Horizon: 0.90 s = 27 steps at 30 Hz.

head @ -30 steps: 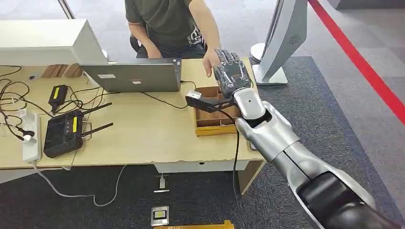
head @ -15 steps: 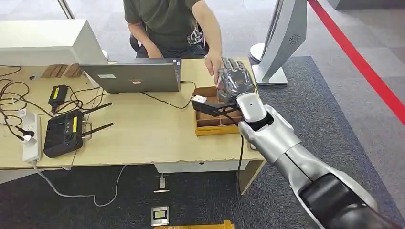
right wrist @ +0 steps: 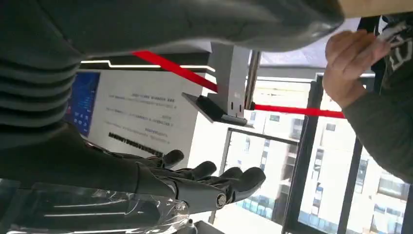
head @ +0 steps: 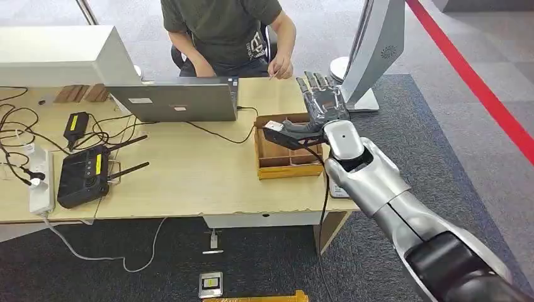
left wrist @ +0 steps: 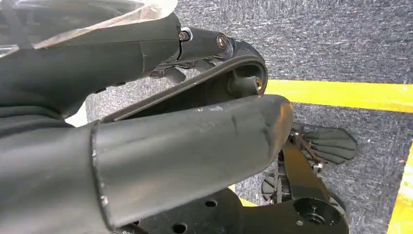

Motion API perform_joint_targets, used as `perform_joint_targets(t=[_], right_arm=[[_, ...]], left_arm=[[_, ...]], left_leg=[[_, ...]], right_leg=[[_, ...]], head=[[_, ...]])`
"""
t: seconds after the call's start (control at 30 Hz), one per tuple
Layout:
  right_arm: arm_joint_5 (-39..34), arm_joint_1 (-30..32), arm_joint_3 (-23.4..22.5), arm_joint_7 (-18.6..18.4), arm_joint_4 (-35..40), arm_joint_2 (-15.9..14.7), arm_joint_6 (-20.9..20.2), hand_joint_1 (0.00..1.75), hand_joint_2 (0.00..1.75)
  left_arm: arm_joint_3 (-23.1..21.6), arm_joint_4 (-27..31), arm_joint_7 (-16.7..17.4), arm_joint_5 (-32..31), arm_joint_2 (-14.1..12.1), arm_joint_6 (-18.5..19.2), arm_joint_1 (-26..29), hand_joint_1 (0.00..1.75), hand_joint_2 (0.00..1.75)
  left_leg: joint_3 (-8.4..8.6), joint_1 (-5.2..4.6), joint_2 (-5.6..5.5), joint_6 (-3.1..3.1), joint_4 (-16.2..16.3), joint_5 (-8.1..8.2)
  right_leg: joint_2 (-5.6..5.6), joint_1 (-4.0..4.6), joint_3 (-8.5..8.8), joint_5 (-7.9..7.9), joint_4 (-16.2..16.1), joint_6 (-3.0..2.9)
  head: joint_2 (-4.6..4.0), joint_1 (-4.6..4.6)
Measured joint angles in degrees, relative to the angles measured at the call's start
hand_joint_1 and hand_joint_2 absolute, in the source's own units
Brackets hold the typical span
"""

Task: Pass the card to the sensor for recognition and then transmit it.

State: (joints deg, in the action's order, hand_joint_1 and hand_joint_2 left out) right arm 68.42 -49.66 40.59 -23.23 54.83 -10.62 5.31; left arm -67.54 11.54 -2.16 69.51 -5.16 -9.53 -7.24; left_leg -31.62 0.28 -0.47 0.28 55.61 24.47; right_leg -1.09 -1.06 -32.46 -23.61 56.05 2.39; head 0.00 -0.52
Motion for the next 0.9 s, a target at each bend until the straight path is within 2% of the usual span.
perform_joint_targets(t=[0.17,0.2,0.23,0.3,0.37,0.5,0.53,0.67,0.9], right_arm=[[-0.1,0.1,-0.1,0.0,0.2,-0.1,0.1,0.0,0.0],[-3.2,2.5,-1.5,0.3,3.9,-1.8,3.3,0.0,0.0],[-18.9,13.8,-7.6,2.1,15.4,-7.5,13.4,0.0,0.0],[-23.7,18.0,-9.6,2.4,19.3,-9.7,16.6,0.0,0.0],[-25.5,22.1,-10.9,2.5,22.1,-11.3,18.5,0.0,0.0],[-24.0,28.1,-11.8,2.8,26.6,-13.4,19.3,0.0,0.0],[-23.0,29.2,-11.7,2.8,27.4,-13.6,19.2,0.0,1.75],[-20.3,31.3,-11.1,2.6,29.1,-13.7,18.7,0.0,1.75],[-16.3,31.2,-9.4,3.1,28.7,-12.2,18.1,0.0,1.75]], left_arm=[[0.0,0.0,0.0,0.0,0.0,0.0,0.0,0.0,0.0],[0.0,0.0,0.1,0.1,0.0,0.1,0.1,0.0,0.0],[0.0,0.0,1.1,0.6,0.0,-0.8,0.3,0.0,0.0],[0.0,0.0,1.4,0.6,0.0,-1.3,0.3,0.0,0.0],[0.0,0.0,1.5,0.8,0.0,-1.8,0.3,0.0,0.0],[0.0,0.0,1.0,0.9,0.0,-2.1,0.3,0.0,0.0],[0.0,0.0,0.9,0.9,0.0,-2.2,0.2,0.0,0.0],[0.0,0.0,-0.1,1.1,0.0,-2.3,0.2,0.0,0.0],[0.2,0.0,-1.1,1.2,0.0,-1.9,0.1,0.0,0.0]], left_leg=[[0.01,0.0,0.0,0.0,0.0,0.0],[0.03,0.0,0.0,0.01,0.0,0.01],[0.06,0.01,0.01,0.12,0.0,0.11],[0.05,0.01,0.0,0.13,0.0,0.13],[0.05,0.0,0.01,0.13,0.0,0.16],[0.05,0.0,0.05,0.13,0.0,0.18],[0.05,0.0,0.06,0.12,0.0,0.18],[0.05,0.01,0.1,0.1,0.0,0.17],[0.05,0.01,0.1,0.07,0.0,0.14]], right_leg=[[0.0,0.0,0.0,0.0,0.0,0.0],[0.0,-0.01,0.04,0.0,0.0,0.0],[-0.01,-0.02,0.12,-0.02,-0.1,0.03],[-0.01,-0.02,0.15,-0.04,-0.1,0.04],[0.0,-0.02,0.15,-0.04,-0.2,0.04],[0.06,-0.01,0.13,-0.05,-0.2,0.03],[0.06,0.0,0.13,-0.05,-0.2,0.03],[0.06,0.06,0.14,-0.07,-0.1,-0.01],[0.06,0.05,0.15,-0.06,-0.1,-0.02]], head=[[0.0,0.0],[0.0,0.02],[0.0,-0.02],[0.0,-0.04],[0.0,0.0],[0.0,0.0],[0.0,0.0],[0.0,-0.02],[0.0,-0.02]])
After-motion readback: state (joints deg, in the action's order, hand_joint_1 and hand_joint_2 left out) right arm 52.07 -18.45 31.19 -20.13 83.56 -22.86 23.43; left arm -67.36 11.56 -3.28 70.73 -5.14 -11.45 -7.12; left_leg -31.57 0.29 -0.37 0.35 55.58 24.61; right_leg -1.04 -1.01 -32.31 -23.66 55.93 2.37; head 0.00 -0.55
